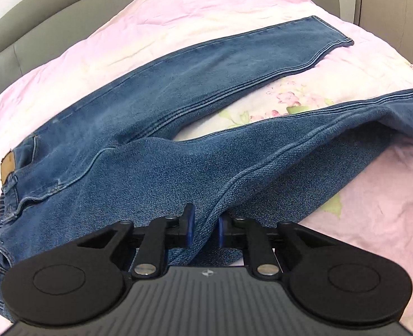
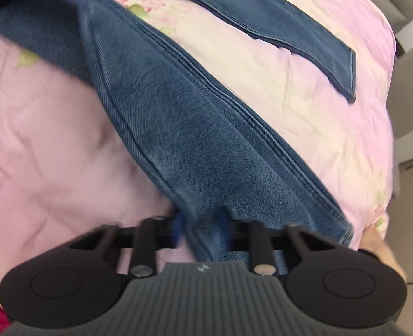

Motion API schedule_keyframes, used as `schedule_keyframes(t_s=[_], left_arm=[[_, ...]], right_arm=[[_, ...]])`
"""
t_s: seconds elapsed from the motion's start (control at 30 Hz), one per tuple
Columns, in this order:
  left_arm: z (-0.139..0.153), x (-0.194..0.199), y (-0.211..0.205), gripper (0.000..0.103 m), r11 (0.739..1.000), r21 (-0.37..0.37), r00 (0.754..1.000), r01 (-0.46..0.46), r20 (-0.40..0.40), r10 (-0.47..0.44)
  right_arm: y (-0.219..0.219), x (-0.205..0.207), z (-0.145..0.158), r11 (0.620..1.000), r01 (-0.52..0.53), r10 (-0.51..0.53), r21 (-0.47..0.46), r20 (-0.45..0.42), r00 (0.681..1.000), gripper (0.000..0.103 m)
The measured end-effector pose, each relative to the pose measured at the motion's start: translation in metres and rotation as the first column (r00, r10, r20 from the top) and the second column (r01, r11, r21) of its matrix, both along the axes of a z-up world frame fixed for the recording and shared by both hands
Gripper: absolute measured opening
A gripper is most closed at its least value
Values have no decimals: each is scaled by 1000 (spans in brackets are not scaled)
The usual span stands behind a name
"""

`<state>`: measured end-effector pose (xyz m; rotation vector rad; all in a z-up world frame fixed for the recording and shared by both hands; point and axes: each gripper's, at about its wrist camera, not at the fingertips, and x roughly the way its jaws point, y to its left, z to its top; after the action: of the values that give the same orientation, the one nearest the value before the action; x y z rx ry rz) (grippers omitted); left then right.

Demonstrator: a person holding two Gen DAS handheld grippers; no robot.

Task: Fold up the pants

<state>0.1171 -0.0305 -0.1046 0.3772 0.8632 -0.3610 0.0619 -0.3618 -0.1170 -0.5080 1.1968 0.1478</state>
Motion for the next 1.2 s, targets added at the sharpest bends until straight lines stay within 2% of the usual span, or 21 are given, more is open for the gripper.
schedule_keyframes(t_s=[0.23, 0.37, 0.47, 0.63, 0.77, 0.8, 0.83, 0.87, 0.93, 1.0, 1.07, 1.13, 1.2], left_arm=[[12, 1, 1, 17, 999, -29, 999, -35, 1, 35], [21, 5, 1, 17, 997, -49, 998, -62, 16, 63], [26, 9, 1, 19, 998, -40, 999, -50, 6, 51], [34, -5, 14, 36, 998, -18, 998, 59, 14, -59], [35, -18, 42, 37, 985, 85, 988, 150, 23, -152], [34, -20, 51, 40, 979, 117, 986, 165, 20, -168], [32, -20, 60, 44, 973, 152, 984, 175, 15, -179], [29, -20, 70, 54, 962, 197, 981, 188, 10, -194], [19, -20, 85, 59, 930, 301, 974, 211, 12, -225], [9, -16, 99, 70, 890, 371, 962, 267, -53, -267], [1, -15, 110, 75, 856, 402, 946, 324, -111, -306], [-9, -12, 120, 76, 820, 441, 931, 365, -163, -326], [-20, -13, 128, 76, 771, 496, 917, 399, -197, -348]], right_arm=[[-15, 27, 54, 997, -20, 31, -72, 156, 987, 0], [-19, 61, 74, 998, -37, 47, -58, 181, 982, 0], [-13, 94, 70, 995, -50, 66, -87, 191, 979, 0], [-5, 145, 56, 992, -62, 81, -106, 185, 979, 1], [-1, 168, 38, 990, -75, 93, -120, 157, 983, 1], [-1, 172, 34, 989, -77, 95, -123, 148, 984, 1], [-1, 175, 29, 989, -79, 97, -123, 140, 985, 1], [-1, 177, 26, 989, -81, 97, -122, 132, 987, 1], [-2, 179, 20, 989, -86, 100, -122, 117, 988, 1], [-2, 178, 16, 988, -95, 108, -123, 108, 988, 1], [-2, 179, 14, 987, -103, 116, -125, 101, 988, 2], [-1, 181, 13, 986, -107, 119, -127, 93, 989, 2], [-1, 183, 12, 985, -114, 125, -133, 81, 989, 2]])
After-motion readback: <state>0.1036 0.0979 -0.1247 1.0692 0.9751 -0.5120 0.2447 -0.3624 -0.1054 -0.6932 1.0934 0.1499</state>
